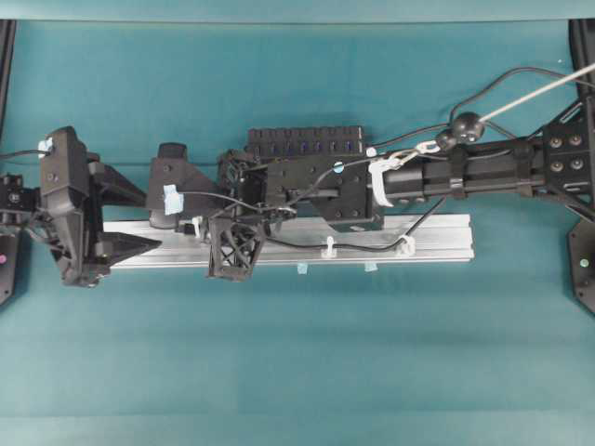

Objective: Pass the USB cable through three rings with both arms.

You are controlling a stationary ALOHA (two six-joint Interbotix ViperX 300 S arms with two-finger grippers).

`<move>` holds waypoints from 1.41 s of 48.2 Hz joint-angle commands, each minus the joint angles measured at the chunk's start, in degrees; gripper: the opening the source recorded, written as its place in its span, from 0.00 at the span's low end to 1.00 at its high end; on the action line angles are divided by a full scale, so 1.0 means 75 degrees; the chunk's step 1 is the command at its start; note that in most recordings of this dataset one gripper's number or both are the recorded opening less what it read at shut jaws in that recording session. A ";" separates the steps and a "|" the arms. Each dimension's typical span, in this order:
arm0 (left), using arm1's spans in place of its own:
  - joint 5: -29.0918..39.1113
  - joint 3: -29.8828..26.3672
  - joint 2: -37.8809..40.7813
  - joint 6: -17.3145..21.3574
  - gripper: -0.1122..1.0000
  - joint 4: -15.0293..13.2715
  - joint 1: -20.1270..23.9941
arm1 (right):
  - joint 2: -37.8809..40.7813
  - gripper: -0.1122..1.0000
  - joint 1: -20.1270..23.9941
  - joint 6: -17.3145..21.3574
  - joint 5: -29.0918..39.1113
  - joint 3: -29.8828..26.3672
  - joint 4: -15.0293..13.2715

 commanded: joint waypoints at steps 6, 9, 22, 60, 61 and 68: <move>-0.0492 0.0012 0.0445 0.0012 0.80 0.0023 0.0012 | -0.0199 0.05 0.0059 0.0094 -0.0223 -0.0047 0.0035; -0.0586 0.0000 0.0621 0.0000 0.80 0.0023 0.0012 | -0.0234 0.05 0.0059 0.0105 -0.0328 -0.0012 0.0035; -0.1219 -0.0152 0.1348 0.0000 0.80 0.0023 0.0023 | -0.0375 0.05 0.0059 0.0152 -0.0527 0.0199 0.0023; -0.1605 -0.0645 0.2684 0.0059 0.80 0.0023 0.0047 | -0.0445 0.05 0.0059 0.0363 -0.0680 0.0398 0.0035; -0.1605 -0.0645 0.2695 0.0059 0.79 0.0023 0.0047 | -0.0445 0.05 0.0059 0.0363 -0.0680 0.0398 0.0035; -0.1770 -0.0703 0.2719 0.0059 0.71 0.0012 0.0059 | -0.0445 0.05 0.0059 0.0363 -0.0680 0.0410 0.0035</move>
